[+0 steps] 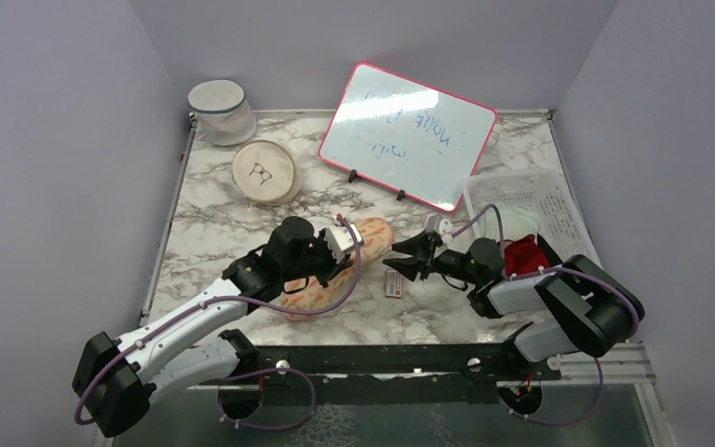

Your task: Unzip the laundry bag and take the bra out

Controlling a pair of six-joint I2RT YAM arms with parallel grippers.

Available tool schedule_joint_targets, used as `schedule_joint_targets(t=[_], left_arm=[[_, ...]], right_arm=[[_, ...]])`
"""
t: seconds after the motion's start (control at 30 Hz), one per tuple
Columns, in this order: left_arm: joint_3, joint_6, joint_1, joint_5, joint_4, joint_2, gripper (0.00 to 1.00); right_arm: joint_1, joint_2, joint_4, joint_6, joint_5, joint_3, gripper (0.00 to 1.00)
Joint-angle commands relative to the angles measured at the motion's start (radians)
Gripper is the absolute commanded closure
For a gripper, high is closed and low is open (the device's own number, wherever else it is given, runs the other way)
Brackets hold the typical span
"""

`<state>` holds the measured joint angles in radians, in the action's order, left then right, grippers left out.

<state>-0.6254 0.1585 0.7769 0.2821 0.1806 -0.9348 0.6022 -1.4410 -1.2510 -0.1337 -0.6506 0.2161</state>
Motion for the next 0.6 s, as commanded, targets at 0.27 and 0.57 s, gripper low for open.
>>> schedule_joint_targets(t=[0.27, 0.57], left_arm=[[0.006, -0.007, 0.015, 0.059, -0.047, -0.018, 1.0], [0.011, -0.004, 0.016, 0.039, -0.046, -0.033, 1.0]], right_arm=[[0.001, -0.039, -0.049, 0.015, -0.018, 0.019, 0.72], [0.001, -0.048, 0.059, 0.008, 0.017, 0.056, 0.99]])
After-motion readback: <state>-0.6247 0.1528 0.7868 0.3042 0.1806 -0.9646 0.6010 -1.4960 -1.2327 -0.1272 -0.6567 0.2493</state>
